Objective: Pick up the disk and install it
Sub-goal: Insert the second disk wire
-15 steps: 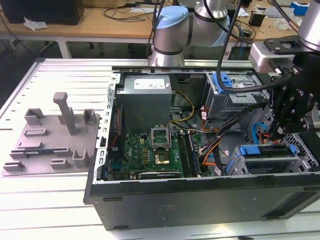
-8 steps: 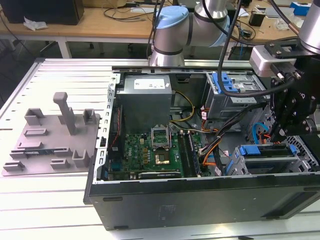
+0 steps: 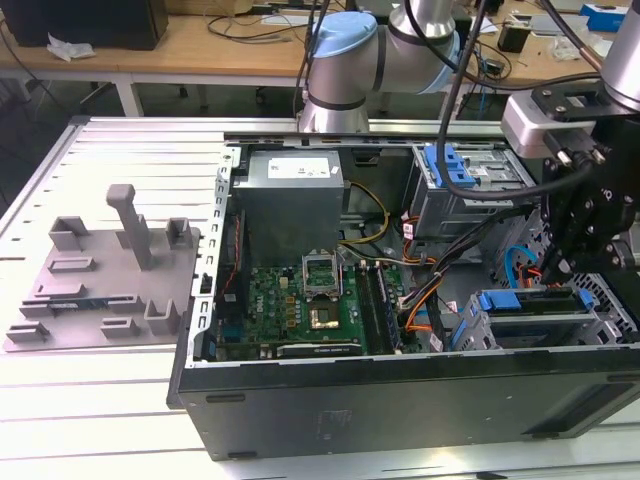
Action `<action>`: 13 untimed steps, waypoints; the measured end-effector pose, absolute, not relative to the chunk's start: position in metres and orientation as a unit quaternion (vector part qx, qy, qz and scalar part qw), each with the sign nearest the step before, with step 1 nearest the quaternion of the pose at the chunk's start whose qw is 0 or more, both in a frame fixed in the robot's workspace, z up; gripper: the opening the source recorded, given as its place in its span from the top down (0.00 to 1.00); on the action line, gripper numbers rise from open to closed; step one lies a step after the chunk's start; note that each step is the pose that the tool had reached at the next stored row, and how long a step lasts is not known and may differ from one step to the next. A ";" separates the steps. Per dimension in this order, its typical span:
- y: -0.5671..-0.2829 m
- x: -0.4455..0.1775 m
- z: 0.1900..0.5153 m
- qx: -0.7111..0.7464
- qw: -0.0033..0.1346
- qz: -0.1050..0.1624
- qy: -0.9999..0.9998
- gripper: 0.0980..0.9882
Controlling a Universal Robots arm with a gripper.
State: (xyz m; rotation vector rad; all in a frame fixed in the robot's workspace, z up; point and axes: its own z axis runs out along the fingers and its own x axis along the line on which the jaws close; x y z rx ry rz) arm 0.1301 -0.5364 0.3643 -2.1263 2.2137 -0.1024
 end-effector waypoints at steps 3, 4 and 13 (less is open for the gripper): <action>-0.537 0.130 0.364 -0.692 0.035 -0.033 0.720 0.93; -0.537 0.130 0.364 -0.692 0.035 -0.033 0.720 0.93; -0.537 0.130 0.363 -0.692 0.042 -0.027 0.720 0.93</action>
